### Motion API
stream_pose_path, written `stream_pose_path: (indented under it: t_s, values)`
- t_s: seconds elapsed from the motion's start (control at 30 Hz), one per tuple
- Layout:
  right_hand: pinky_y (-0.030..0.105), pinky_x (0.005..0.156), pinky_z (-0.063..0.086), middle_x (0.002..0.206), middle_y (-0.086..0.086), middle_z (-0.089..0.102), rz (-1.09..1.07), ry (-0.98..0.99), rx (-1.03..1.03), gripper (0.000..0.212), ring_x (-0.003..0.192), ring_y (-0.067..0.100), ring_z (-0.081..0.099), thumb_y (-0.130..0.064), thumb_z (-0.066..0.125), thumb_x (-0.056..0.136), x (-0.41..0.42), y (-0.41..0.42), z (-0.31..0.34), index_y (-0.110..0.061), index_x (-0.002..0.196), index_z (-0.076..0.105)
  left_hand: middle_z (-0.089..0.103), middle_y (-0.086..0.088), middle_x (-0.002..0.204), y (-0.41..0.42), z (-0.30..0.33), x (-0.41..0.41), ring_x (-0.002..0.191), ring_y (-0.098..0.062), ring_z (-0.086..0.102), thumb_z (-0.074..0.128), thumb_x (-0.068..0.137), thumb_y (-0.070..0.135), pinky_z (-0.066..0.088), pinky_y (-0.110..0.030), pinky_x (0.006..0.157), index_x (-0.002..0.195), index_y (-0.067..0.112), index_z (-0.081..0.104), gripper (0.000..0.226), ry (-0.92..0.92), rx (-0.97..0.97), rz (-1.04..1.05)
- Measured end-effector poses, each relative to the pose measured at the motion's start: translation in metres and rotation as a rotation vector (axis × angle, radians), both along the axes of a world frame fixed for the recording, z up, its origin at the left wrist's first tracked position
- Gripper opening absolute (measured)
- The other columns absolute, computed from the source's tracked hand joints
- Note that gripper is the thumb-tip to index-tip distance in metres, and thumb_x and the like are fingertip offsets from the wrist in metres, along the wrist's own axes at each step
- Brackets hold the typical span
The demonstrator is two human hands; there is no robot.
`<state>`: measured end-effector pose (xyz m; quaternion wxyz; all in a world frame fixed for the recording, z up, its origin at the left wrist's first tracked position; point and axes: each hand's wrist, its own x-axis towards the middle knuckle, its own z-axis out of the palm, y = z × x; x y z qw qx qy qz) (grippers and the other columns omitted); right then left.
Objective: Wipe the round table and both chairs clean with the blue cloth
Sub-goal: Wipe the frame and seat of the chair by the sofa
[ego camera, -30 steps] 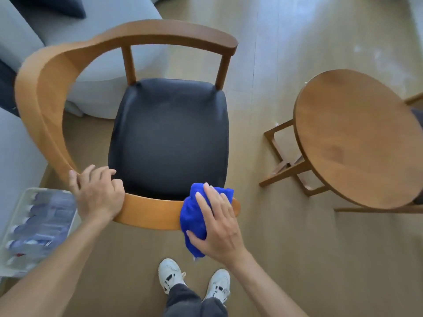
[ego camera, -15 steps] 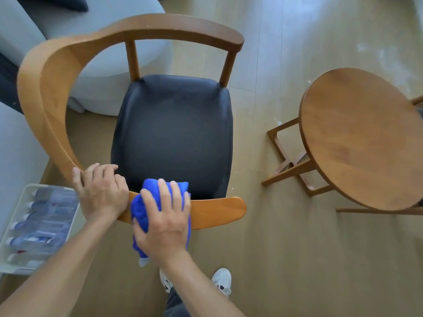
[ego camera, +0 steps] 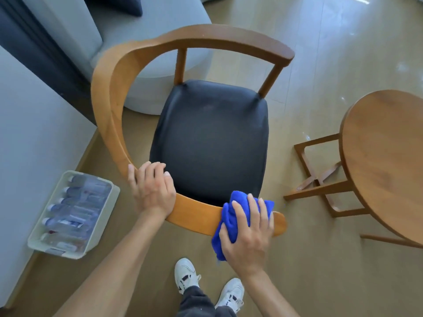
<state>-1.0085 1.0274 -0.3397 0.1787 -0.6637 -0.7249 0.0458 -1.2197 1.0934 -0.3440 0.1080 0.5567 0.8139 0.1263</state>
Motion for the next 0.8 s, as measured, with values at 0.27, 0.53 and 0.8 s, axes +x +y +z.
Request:
stream_pose_path:
  t_s: [0.27, 0.53, 0.8]
  values:
    - [0.062, 0.108, 0.027, 0.146, 0.018, 0.042, 0.022, 0.017, -0.150, 0.057, 0.139, 0.039, 0.032, -0.047, 0.058, 0.078, -0.166, 0.013, 0.003, -0.019, 0.128, 0.055, 0.056, 0.012, 0.116, -0.002, 0.027, -0.032, 0.110, 0.002, 0.039, 0.029, 0.090, 0.031, 0.026, -0.031, 0.108, 0.124, 0.018, 0.058, 0.047, -0.698, 0.157, 0.160]
    - [0.057, 0.104, 0.035, 0.144, 0.018, 0.045, 0.208, 0.011, -0.062, 0.056, 0.134, 0.039, 0.039, -0.043, 0.064, 0.076, -0.068, 0.003, 0.007, -0.016, 0.125, 0.061, 0.048, 0.001, 0.140, -0.032, 0.049, 0.008, 0.138, -0.013, 0.032, 0.039, 0.093, 0.021, 0.017, -0.015, 0.109, 0.129, 0.011, 0.055, 0.041, -0.659, 0.120, -0.019]
    - [0.059, 0.105, 0.036, 0.144, 0.017, 0.046, 0.055, 0.084, -0.350, 0.042, 0.135, 0.036, 0.041, -0.034, 0.047, 0.093, -0.151, 0.010, 0.024, -0.019, 0.131, 0.056, 0.045, -0.002, 0.144, -0.049, 0.050, 0.005, 0.140, -0.015, 0.030, 0.036, 0.090, 0.026, 0.020, -0.023, 0.114, 0.131, 0.010, 0.053, 0.047, -0.628, 0.184, 0.072]
